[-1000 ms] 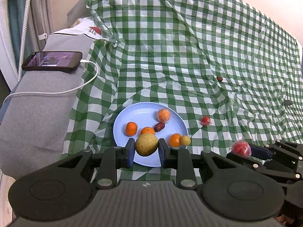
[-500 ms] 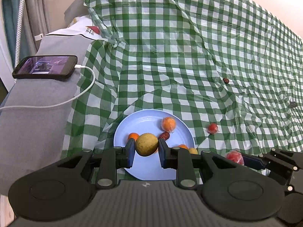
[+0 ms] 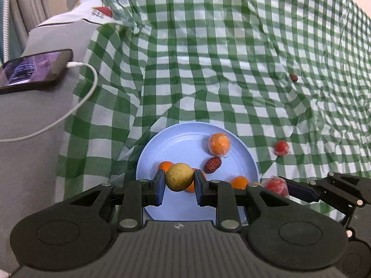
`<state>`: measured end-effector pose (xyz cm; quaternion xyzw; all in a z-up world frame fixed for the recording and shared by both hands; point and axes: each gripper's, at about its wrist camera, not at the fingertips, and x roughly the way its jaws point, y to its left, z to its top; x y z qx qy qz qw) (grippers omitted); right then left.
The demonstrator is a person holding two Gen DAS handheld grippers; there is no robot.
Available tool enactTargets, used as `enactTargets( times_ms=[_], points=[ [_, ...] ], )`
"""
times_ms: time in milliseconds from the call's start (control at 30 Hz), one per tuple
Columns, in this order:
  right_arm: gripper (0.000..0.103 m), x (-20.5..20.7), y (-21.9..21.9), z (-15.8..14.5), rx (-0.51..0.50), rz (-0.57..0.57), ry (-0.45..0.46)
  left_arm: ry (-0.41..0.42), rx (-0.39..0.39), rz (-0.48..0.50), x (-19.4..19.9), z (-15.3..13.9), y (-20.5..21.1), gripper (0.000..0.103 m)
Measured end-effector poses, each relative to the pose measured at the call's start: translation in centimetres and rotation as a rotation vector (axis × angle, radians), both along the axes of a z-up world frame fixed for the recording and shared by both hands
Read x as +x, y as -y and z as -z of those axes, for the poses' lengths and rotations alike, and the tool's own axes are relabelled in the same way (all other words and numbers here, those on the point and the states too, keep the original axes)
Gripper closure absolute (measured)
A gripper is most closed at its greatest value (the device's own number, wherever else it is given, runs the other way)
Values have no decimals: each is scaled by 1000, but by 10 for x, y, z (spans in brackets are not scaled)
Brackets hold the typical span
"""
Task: Organize fruits
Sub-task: 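Carry the pear and red fruit over the blue plate and lower them, then open both tools to release the pear and red fruit onto the plate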
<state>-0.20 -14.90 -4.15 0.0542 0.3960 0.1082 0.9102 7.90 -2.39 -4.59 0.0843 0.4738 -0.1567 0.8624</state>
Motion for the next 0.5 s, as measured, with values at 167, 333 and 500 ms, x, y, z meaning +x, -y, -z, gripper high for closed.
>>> enactTargets(
  times_ms=[167, 333, 500],
  points=[
    [72, 17, -2, 17, -21, -18, -30, -41, 29, 11, 18, 21, 4, 74],
    [72, 28, -4, 29, -33, -46, -56, -69, 54, 12, 32, 39, 8, 74],
    [71, 41, -10, 40, -40, -63, -77, -76, 66, 19, 41, 47, 9, 66]
  ],
)
